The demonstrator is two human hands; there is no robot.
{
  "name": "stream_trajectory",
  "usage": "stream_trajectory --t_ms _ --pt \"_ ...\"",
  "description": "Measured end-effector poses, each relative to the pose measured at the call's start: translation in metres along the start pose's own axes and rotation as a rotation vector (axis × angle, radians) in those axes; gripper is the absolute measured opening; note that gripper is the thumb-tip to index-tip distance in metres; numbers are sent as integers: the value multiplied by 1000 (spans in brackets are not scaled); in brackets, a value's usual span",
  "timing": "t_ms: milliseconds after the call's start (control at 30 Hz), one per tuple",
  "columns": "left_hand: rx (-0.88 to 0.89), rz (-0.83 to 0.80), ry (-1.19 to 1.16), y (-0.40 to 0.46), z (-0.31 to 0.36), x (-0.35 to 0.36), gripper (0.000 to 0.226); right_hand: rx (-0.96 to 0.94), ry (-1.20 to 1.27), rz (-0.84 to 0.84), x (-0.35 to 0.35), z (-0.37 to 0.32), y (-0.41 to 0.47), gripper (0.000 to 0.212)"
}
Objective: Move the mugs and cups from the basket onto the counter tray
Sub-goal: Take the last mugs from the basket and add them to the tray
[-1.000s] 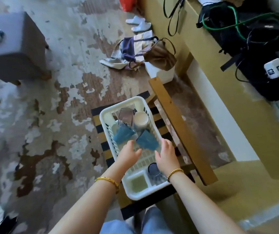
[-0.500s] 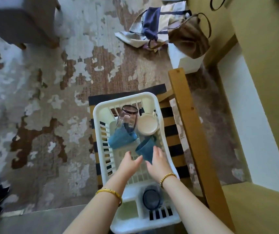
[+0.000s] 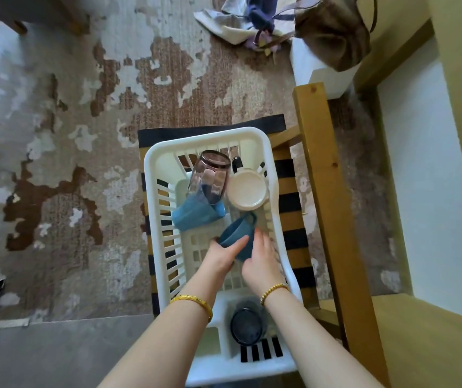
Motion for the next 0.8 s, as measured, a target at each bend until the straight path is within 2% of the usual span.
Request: stream_trajectory --t_ms 100,333,633,800 --pt "25 49 -126 -3 -6 0 73 7 89 -8 8 -5 -5 72" --pt "80 109 -62 -23 -7 -11 85 -14 219 -61 22 -7 -33 69" --pt "171 96 27 -70 16 -32 79 -79 232 29 21 -44 -73 68" --pt "233 82 32 -111 40 -42 77 -157 348 91 22 -70 -109 59"
Point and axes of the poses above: each hand's wrist, its own y-axis towards the middle knuckle, its own x-axis out of the palm, z = x × y, the point moved 2 cm from there along y, towards the middle knuckle, and after that the axes turned 11 degrees about -z, right-handed, at the moved point
